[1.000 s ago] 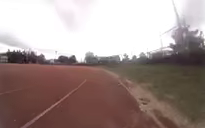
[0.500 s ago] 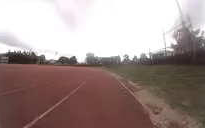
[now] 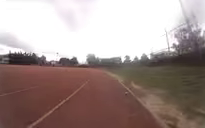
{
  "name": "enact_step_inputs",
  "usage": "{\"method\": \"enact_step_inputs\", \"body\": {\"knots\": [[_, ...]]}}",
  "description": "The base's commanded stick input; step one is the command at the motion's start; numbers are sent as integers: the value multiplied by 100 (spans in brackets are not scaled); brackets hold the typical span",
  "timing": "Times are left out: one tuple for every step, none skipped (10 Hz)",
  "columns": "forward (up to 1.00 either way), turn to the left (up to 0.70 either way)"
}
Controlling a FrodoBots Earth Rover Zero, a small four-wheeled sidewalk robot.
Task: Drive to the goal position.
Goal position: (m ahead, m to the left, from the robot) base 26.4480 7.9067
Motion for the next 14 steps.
{"method": "enact_step_inputs", "body": {"knots": [[70, 0], [70, 0], [70, 0], [70, 0], [70, 0], [70, 0], [70, 0], [70, 0], [70, 0], [70, 0], [70, 0], [70, 0], [70, 0], [70, 0]]}}
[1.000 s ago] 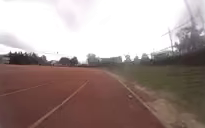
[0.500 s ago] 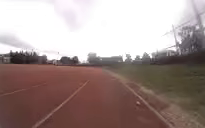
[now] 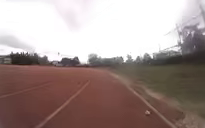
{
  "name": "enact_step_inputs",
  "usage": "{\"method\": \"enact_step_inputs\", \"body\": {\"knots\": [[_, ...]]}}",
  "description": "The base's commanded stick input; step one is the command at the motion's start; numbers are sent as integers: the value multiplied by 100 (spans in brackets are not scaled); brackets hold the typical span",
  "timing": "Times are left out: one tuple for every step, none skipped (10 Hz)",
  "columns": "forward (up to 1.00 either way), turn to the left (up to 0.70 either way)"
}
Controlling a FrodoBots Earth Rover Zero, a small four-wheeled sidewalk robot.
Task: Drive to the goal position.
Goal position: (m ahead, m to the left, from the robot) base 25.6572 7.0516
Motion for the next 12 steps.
{"method": "enact_step_inputs", "body": {"knots": [[70, 0], [70, 0], [70, 0], [70, 0], [70, 0], [70, 0], [70, 0], [70, 0], [70, 0], [70, 0], [70, 0], [70, 0]]}}
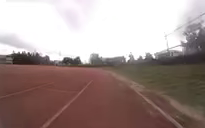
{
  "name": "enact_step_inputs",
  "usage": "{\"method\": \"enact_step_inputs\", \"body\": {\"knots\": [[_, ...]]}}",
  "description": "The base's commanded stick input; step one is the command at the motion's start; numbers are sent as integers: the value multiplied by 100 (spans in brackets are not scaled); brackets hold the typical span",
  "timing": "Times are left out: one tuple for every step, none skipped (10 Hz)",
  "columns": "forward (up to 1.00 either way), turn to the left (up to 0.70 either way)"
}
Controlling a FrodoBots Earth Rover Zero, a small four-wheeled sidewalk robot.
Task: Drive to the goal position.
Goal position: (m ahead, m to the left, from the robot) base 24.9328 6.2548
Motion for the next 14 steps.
{"method": "enact_step_inputs", "body": {"knots": [[70, 0], [70, 0], [70, 0], [70, 0], [70, 0], [70, 0], [70, 0], [70, 0], [70, 0], [70, 0], [70, 0], [70, 0], [70, 0], [70, 0]]}}
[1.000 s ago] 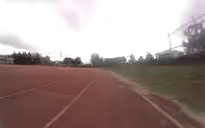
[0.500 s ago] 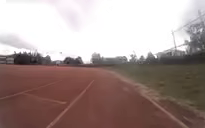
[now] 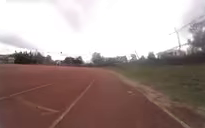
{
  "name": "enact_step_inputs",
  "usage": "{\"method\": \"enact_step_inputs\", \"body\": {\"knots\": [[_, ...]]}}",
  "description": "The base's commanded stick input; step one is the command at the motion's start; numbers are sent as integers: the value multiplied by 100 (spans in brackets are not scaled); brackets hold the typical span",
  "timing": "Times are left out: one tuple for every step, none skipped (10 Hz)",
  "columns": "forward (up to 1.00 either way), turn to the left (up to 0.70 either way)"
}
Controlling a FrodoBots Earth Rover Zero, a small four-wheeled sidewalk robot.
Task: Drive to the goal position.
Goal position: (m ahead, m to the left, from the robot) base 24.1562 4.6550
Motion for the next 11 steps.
{"method": "enact_step_inputs", "body": {"knots": [[70, 0], [70, 0], [70, 0], [70, 0], [70, 0], [70, 0], [70, 0], [70, 0], [70, 0], [70, 0], [70, 0]]}}
